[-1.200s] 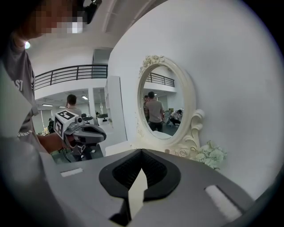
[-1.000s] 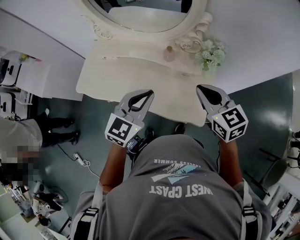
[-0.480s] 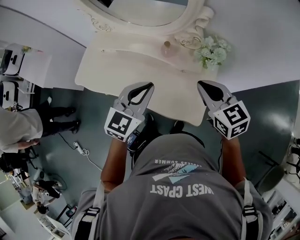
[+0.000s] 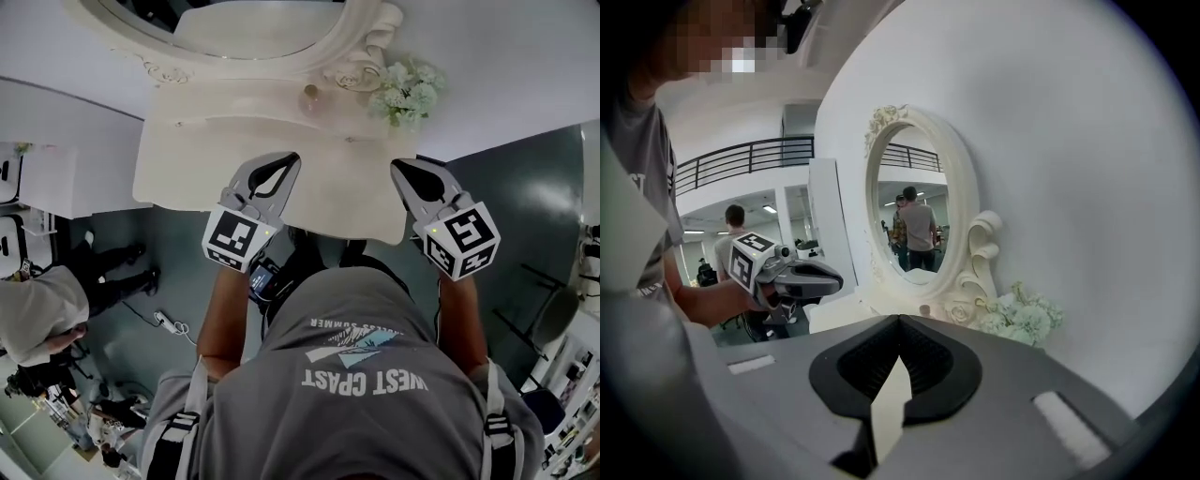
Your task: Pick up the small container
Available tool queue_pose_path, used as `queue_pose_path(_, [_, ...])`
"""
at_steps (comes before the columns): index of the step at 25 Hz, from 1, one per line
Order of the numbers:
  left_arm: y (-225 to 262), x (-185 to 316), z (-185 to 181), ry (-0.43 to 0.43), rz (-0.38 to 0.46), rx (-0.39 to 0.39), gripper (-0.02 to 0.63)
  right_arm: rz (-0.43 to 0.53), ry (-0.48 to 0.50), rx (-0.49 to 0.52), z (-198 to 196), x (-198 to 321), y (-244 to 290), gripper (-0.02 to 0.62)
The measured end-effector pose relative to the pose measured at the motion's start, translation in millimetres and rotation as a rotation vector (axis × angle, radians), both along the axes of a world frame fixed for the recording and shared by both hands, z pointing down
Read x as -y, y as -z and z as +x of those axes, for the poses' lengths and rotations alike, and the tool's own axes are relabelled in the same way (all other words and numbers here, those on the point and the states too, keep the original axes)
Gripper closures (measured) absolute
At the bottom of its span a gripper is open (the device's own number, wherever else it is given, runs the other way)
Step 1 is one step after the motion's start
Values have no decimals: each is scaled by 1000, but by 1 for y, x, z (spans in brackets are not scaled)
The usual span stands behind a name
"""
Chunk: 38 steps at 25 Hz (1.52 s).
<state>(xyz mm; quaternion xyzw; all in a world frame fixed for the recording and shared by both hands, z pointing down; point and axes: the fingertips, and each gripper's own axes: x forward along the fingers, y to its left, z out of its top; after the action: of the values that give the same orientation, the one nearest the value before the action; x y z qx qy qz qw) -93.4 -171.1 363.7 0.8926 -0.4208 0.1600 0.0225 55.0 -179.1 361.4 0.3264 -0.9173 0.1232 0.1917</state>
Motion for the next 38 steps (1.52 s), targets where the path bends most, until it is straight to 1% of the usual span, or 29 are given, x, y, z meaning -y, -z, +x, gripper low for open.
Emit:
queue_pose_path(4, [-9,20,-1,-37,-11,-12,603,-27,-57,-18,6,4,-9,594])
queue_pose_path(8, [-20,42,-3,-47,-17,-15,603,-52,-85,-28,7,8,-20,594])
queue_pose_path(13, [-35,68,-7,-42,-30,-16,603,-95,-110,-44,10,12,-37,594])
queue_pose_path(17, [-53,94,-12,-29,-36,-14,601,-114,-122,-49,9,24,-53,594])
queue_pose_path(24, [-84,123,-18,-13,-66,-12,588,-154,-139,-65,10,32,-72,594])
queue_pose_path(31, [-105,150,-19,-1,-77,-5,557,-190,-150,-80,10,40,-87,594])
queue_pose_path(38, [-127,172,-14,20,-81,-3,493,-215,-160,-93,14,48,-100,594])
